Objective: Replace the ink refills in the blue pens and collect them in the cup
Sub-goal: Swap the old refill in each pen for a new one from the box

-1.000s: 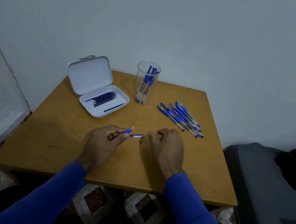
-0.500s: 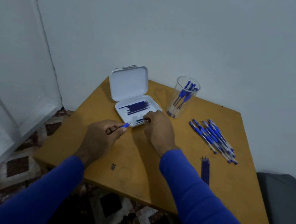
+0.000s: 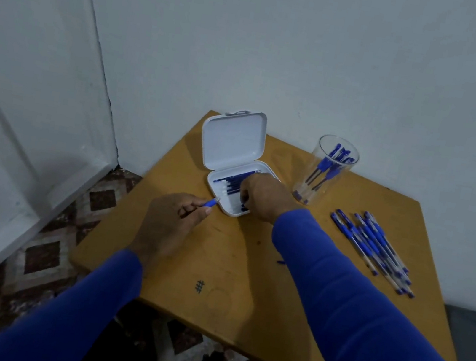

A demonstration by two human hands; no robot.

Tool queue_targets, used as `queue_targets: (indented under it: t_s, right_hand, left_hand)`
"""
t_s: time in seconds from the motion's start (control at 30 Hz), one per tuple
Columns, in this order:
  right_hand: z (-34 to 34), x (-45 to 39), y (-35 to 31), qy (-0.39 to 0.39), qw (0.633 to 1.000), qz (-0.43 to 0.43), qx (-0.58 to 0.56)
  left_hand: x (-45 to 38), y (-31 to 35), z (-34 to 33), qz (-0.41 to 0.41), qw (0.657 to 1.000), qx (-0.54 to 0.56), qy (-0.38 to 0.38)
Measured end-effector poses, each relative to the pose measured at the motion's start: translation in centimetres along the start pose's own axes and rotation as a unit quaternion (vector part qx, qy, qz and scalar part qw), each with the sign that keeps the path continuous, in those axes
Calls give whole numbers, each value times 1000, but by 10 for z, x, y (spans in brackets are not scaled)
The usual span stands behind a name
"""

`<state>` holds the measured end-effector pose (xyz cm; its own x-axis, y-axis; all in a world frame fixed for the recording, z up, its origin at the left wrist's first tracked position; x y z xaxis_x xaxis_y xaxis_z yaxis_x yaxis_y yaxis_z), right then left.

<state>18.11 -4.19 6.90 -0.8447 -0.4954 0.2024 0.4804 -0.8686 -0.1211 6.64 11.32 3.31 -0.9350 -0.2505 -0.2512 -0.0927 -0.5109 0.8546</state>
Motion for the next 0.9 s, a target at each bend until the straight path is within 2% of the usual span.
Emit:
queue_targets:
  t_s: [0.47, 0.6, 0.73, 0.9]
  right_hand:
    - [-2, -7, -6, -47, 997, 64, 14]
    - [7, 2, -6, -12, 997, 79, 7]
    - [14, 11, -1, 25, 995, 87, -31]
    - [19, 38, -7, -18, 977, 121, -177]
  left_hand:
    - [1, 0, -4, 7, 1000, -1, 3]
    - [1, 2, -3, 1, 1000, -4, 3]
    - [1, 7, -5, 8, 1000, 13, 2]
    - [5, 25, -9, -34, 999, -13, -9]
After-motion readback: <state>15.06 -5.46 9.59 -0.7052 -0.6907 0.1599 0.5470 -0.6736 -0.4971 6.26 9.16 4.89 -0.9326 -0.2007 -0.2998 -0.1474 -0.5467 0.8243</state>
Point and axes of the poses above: each hand's wrist, its own x-axis away from the middle knuckle, its own z-axis out of the back of the hand, y = z × x, the point moved 8 cm from there along -x, towards the middle knuckle, and after that the axes turned 3 degrees about -x, right-handed, at the moved point
